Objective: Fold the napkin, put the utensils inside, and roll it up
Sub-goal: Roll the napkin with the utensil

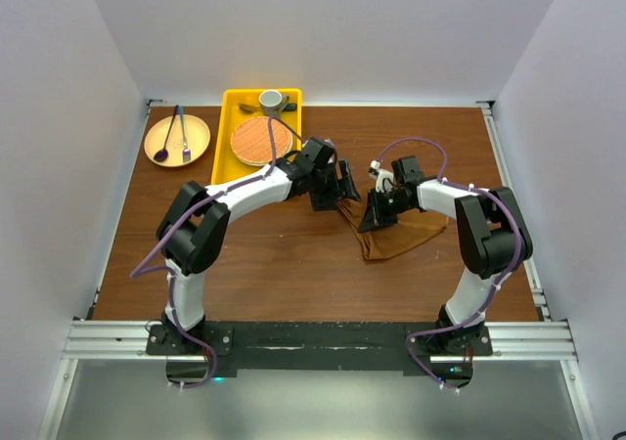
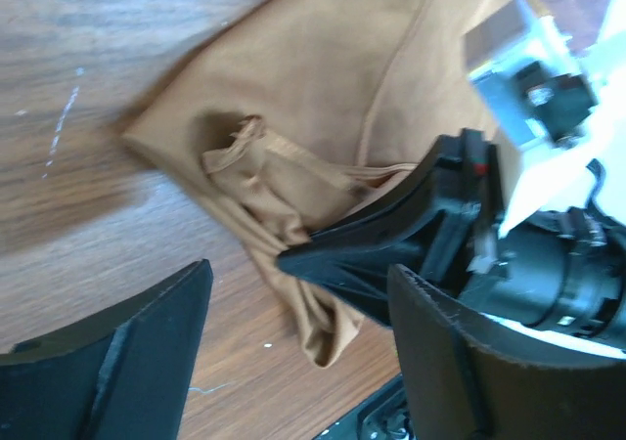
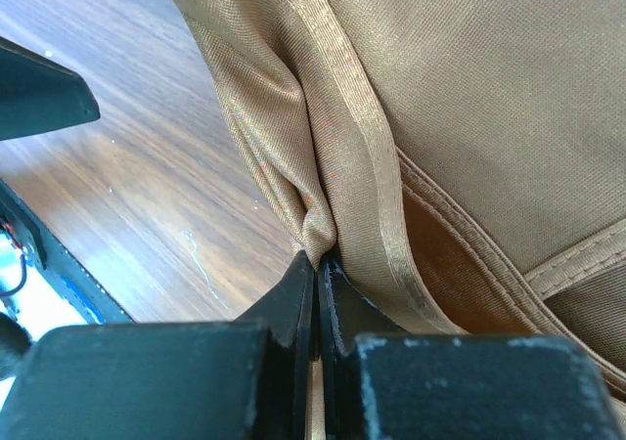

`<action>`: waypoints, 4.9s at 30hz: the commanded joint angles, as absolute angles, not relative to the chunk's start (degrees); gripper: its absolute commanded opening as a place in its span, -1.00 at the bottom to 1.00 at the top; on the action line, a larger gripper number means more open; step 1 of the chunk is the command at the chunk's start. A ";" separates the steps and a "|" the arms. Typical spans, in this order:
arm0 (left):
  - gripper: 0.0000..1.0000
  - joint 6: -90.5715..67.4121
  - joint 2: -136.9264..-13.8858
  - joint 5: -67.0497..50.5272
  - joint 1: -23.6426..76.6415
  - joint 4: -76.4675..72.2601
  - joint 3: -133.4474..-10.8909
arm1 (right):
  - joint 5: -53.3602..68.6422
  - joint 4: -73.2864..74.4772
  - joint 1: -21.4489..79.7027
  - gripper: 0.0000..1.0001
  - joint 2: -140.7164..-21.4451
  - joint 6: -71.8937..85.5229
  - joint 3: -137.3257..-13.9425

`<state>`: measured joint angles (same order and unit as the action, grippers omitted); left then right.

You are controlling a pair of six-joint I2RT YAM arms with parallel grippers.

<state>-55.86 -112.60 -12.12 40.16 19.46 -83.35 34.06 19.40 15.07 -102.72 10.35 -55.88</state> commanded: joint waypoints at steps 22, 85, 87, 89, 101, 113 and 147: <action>-0.05 -69.44 -123.66 -10.11 40.43 22.06 -88.85 | 32.08 18.28 14.68 -1.00 -97.38 8.35 -54.49; -1.00 -73.04 -119.53 -17.49 39.55 17.76 -84.73 | -22.67 24.34 45.97 -0.22 -99.22 5.80 -56.07; -1.00 -73.04 -119.44 -17.67 39.55 17.67 -84.46 | -23.72 24.43 45.97 -0.27 -99.23 5.89 -56.07; -1.00 -73.04 -119.27 -17.67 39.55 17.58 -84.38 | -23.38 23.38 46.05 -0.22 -97.22 5.45 -55.29; -1.00 -74.00 -118.21 -18.37 39.46 16.35 -82.53 | -19.96 21.80 46.05 -0.01 -96.77 3.43 -58.71; -1.00 -74.79 -117.60 -19.16 39.37 15.73 -81.48 | -19.34 20.13 45.88 0.05 -92.55 3.78 -58.10; -0.53 -66.21 -116.37 -18.64 38.94 14.05 -80.93 | -8.74 25.31 38.86 -1.00 -93.78 4.66 -60.90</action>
